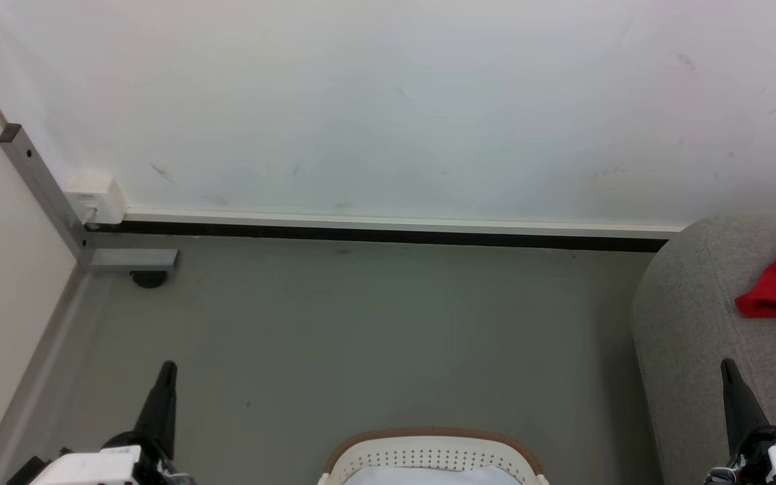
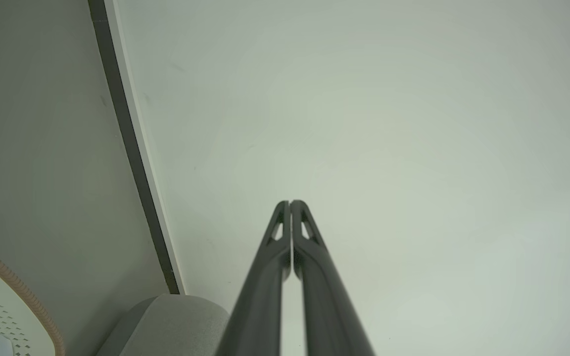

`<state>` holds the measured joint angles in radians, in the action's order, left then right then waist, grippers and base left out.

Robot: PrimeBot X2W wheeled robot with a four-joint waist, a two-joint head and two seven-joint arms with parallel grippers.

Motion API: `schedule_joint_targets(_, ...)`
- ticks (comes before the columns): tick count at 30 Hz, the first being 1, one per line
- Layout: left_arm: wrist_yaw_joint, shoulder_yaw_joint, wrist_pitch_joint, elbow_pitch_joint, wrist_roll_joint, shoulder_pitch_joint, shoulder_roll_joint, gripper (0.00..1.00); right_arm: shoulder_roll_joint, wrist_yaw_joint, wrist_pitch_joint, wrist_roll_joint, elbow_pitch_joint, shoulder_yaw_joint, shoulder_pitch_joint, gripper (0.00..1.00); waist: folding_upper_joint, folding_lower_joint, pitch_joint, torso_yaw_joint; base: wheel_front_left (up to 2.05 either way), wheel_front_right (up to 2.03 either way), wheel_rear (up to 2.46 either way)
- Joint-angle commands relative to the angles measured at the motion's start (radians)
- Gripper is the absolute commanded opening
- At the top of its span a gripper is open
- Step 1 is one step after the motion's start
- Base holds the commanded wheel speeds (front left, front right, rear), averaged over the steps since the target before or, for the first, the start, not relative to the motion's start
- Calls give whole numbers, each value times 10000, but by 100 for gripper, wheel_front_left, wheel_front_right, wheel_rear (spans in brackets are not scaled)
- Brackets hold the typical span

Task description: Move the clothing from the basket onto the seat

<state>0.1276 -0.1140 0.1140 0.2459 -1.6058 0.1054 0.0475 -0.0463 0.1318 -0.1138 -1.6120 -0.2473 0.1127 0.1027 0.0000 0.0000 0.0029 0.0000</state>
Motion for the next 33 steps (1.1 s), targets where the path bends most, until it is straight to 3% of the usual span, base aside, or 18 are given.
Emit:
schedule_joint_targets(1,63,-22,40,-1,-128,95,51,0,-74,-21,-39,-19,46,35,133,0,0,0,0,0,0,0,0)
schedule_joint_targets(33,56,-20,38,-3,-130,94,51,0,-75,-21,-38,-18,47,34,133,0,0,0,0,0,0,0,0)
